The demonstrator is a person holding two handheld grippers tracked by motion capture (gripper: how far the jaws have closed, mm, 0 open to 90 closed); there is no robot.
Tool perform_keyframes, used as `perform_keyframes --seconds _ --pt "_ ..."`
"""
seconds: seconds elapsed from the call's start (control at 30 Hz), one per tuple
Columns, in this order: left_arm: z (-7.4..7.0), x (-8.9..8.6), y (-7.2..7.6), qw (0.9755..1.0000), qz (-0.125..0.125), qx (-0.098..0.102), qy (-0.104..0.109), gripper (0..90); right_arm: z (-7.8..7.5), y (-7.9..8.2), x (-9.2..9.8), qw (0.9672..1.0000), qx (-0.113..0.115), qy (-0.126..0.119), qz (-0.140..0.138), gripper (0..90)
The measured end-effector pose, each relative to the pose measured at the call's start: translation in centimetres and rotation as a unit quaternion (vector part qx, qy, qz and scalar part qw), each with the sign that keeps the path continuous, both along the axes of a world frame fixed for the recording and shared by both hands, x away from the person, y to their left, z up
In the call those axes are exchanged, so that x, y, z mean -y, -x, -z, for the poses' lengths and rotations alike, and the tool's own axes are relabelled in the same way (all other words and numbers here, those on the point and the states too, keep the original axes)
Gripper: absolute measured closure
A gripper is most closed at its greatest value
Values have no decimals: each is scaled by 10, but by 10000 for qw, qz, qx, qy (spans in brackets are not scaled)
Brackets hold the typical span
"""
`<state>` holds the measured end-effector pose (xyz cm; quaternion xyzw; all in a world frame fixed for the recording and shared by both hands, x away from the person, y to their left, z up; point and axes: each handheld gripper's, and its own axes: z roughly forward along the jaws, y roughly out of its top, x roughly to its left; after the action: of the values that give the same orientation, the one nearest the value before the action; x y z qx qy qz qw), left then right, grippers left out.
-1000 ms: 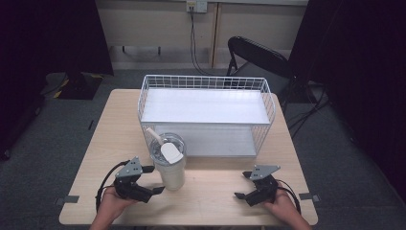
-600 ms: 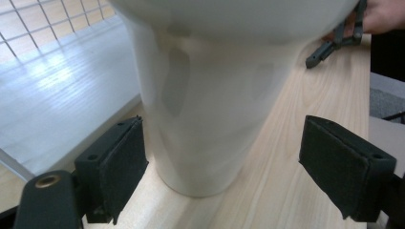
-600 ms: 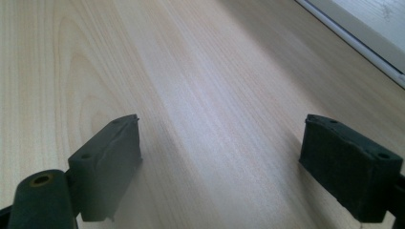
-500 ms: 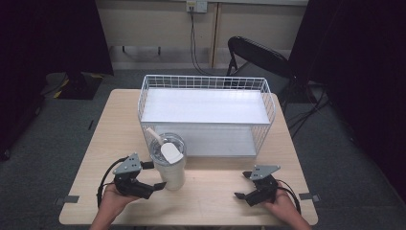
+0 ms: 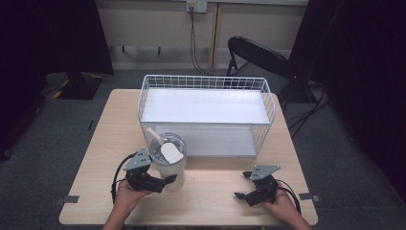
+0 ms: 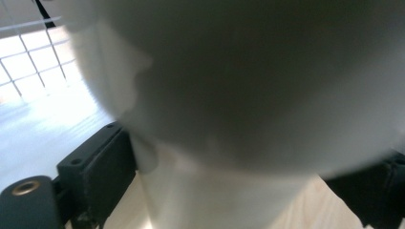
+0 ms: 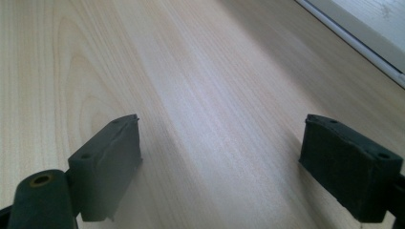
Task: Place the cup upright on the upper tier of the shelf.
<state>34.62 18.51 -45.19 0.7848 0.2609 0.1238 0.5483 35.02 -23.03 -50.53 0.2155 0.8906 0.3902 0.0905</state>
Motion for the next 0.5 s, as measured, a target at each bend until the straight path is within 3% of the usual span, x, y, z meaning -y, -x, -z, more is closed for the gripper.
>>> perform_keyframes --seconds 0.2,0.37,0.5 --pt "8 9 -1 9985 -150 266 453 64 0 0 0 10000 0 -1 2 131" --pt "11 11 1 9970 -209 537 518 87 0 0 0 10000 0 0 2 131" --pt "9 12 3 9971 -256 578 435 92 0 0 0 10000 0 -1 2 131"
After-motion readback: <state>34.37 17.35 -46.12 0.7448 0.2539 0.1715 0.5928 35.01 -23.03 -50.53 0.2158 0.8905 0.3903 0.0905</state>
